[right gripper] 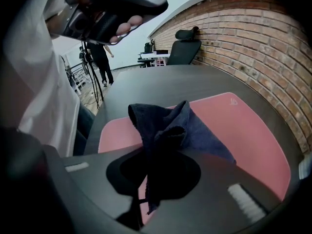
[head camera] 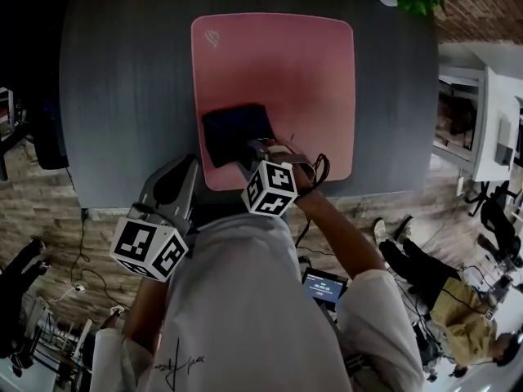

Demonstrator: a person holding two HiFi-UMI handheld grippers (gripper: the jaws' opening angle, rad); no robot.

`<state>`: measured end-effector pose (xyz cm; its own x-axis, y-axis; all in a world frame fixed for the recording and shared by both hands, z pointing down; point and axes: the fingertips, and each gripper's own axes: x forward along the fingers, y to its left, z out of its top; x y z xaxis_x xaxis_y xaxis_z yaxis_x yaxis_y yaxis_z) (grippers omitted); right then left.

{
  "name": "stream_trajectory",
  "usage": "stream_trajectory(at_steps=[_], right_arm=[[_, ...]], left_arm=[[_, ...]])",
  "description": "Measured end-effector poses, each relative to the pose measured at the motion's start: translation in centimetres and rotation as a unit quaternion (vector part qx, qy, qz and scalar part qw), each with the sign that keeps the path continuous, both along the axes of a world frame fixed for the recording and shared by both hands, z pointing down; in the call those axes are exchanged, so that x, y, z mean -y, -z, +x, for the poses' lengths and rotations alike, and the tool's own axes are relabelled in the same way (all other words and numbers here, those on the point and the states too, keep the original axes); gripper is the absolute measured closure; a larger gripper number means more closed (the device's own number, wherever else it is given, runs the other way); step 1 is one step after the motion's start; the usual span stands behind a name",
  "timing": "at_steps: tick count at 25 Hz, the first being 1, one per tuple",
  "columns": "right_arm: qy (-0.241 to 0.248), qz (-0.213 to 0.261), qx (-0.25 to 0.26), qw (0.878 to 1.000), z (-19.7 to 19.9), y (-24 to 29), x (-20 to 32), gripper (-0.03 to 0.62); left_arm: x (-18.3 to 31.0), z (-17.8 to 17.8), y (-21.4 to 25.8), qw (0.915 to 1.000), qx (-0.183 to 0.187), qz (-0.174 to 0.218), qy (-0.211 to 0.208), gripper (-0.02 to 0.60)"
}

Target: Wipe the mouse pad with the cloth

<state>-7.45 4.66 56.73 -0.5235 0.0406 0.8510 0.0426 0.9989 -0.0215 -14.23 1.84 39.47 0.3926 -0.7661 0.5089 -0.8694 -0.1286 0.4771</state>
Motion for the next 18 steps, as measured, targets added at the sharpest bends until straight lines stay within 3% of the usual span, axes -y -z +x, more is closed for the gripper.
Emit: stream_trajectory(at_steps=[18], right_arm=[[-0.037, -0.002, 0.001, 0.999, 2.6, 0.2, 1.3, 0.559]], left_arm=[[0.8, 2.1, 0.6, 0.9996, 0.001, -0.006, -0.027, 0.566]])
